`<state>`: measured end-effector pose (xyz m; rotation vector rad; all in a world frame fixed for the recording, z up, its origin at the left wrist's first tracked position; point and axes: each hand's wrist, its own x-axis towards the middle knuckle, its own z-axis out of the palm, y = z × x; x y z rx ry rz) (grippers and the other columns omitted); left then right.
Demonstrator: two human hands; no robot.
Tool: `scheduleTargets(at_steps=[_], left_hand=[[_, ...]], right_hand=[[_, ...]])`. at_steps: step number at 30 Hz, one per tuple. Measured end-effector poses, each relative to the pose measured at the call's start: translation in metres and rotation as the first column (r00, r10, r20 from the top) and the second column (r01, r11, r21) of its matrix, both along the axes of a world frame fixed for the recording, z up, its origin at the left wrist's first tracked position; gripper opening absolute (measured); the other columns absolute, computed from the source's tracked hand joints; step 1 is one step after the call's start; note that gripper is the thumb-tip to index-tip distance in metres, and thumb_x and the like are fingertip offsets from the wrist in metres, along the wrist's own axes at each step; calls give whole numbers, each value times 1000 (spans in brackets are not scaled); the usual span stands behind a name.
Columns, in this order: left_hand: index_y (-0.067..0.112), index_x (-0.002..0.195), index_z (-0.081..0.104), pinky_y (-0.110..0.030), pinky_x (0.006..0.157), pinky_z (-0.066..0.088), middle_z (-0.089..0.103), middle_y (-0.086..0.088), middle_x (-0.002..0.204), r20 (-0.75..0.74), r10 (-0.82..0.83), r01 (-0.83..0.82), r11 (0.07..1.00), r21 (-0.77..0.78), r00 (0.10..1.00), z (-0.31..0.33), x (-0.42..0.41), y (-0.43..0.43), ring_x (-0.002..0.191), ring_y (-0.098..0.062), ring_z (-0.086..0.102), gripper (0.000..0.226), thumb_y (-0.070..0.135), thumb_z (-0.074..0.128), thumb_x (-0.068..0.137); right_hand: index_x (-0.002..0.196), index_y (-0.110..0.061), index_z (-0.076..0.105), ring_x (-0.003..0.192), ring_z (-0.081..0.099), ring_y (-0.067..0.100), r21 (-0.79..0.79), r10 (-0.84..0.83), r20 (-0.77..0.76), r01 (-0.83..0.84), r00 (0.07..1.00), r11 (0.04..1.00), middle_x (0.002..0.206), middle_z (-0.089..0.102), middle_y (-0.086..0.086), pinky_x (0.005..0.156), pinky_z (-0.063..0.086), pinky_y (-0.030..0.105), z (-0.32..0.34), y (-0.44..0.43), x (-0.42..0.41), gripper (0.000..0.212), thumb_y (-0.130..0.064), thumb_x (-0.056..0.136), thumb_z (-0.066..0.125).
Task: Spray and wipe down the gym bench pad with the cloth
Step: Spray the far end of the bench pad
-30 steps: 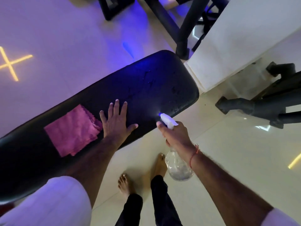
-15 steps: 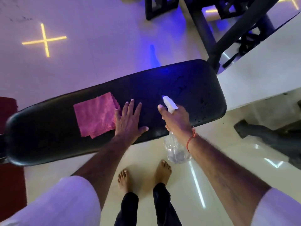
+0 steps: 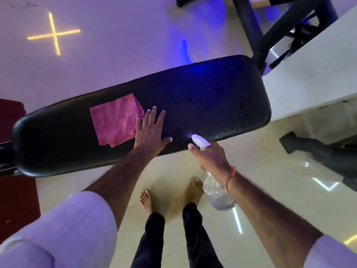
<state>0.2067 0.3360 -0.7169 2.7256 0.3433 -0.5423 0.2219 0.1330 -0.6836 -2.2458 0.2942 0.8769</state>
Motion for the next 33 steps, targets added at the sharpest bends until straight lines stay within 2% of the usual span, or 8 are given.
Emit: scheduleTargets(at_steps=[3, 7, 11, 18, 22, 26, 30, 33], left_hand=[[16, 165, 21, -52, 129, 21, 13, -11, 174, 65, 28, -24, 998, -63, 998, 2, -3, 12, 160, -33, 15, 91, 45, 71, 95], [13, 161, 33, -51, 122, 32, 29, -12, 168, 169, 103, -88, 992, -93, 980, 6, -2, 32, 154, -32, 30, 76, 44, 65, 100], [15, 161, 32, -55, 122, 33, 30, -9, 168, 174, 205, -192, 977, -87, 963, 8, 1, 56, 154, -29, 29, 70, 42, 60, 103], [24, 167, 12, -55, 128, 14, 17, -6, 174, 69, 368, -367, 930, -28, 927, 2, 9, 101, 161, -30, 12, 79, 35, 58, 104], [20, 154, 39, -49, 117, 34, 52, -8, 145, 120, 379, -390, 916, 92, 918, -1, 17, 110, 136, -32, 46, 77, 42, 76, 91], [19, 120, 69, -46, 103, 41, 64, -6, 119, 122, 350, -360, 930, 72, 929, 7, 16, 125, 116, -30, 56, 34, 41, 73, 94], [19, 97, 58, -45, 109, 42, 69, -6, 93, 258, 326, -330, 943, -26, 909, 31, -15, 143, 95, -33, 67, 11, 27, 66, 96], [18, 96, 52, -42, 72, 46, 67, -9, 79, 297, 435, -439, 897, -57, 850, 48, -51, 163, 80, -39, 67, 15, 25, 65, 95]], right_hand=[[100, -10, 72, 65, 58, 29, 120, -80, 26, 76, 996, 990, 69, 59, 1, 75, 57, 46, 5, 15, 11, 35, -45, 94, 70], [119, -34, 71, 47, 53, 12, 264, -74, 65, 54, 995, 963, 84, 71, 1, 50, 47, 23, 12, 50, 43, 23, -42, 97, 68], [93, -10, 72, 49, 54, 13, 294, -115, 136, 71, 984, 953, 79, 68, 7, 40, 42, 18, 17, 88, 73, 26, -35, 96, 73], [95, -12, 70, 58, 55, 7, 463, -46, 288, -97, 957, 881, 76, 64, -8, 55, 51, 23, 28, 121, 95, 15, -26, 96, 73], [115, -16, 71, 76, 57, 9, 486, -46, 354, -141, 934, 863, 104, 71, -9, 78, 55, 30, 30, 132, 96, 21, -24, 96, 75], [125, -16, 68, 83, 61, 17, 477, -45, 394, -162, 918, 864, 91, 62, -4, 77, 49, 16, 30, 137, 96, 33, -34, 98, 73], [124, -12, 67, 89, 60, 21, 518, -97, 378, -124, 921, 846, 112, 70, 0, 90, 59, 48, 31, 155, 88, 33, -33, 99, 71], [122, -10, 65, 99, 66, 32, 532, -86, 407, -160, 909, 831, 123, 69, 4, 91, 58, 56, 35, 180, 77, 44, -45, 96, 70]])
